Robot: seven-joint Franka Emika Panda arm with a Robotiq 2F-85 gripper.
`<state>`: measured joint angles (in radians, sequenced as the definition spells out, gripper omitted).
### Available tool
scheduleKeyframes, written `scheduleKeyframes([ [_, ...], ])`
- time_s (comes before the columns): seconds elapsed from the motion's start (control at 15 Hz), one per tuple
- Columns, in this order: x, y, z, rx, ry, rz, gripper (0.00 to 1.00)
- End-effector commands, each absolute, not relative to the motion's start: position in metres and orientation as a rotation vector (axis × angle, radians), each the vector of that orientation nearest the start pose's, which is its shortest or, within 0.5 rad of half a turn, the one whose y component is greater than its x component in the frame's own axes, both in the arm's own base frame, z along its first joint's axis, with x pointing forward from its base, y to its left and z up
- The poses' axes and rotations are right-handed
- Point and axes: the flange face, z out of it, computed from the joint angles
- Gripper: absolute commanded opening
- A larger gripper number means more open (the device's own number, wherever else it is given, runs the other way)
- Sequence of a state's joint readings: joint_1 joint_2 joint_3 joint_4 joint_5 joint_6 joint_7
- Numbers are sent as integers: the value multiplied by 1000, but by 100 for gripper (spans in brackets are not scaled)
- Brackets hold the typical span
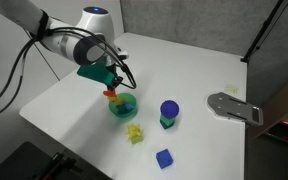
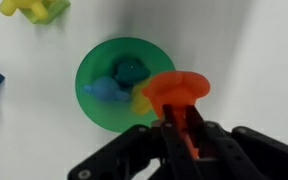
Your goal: Put the orange toy in the green bowl
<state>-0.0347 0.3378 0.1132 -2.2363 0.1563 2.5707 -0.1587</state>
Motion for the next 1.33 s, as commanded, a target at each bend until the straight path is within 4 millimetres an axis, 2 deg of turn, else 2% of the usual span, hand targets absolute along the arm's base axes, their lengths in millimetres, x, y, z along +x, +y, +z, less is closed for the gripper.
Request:
scheduleKeyframes([
  [0.0, 563, 17, 219, -3036, -35, -56, 6],
  [0.27, 569, -1, 202, -3035, 47, -57, 6],
  [0.67, 565, -2, 167, -3022, 87, 43, 6],
  [0.87, 560, -2, 155, -3015, 107, 102, 6],
  [0.93, 559, -2, 153, -3015, 108, 117, 9],
  [1.0, 558, -2, 151, -3015, 108, 132, 42],
  [1.13, 556, -2, 153, -3011, 115, 151, 49],
  [1.27, 554, -3, 160, -3001, 117, 154, 67],
])
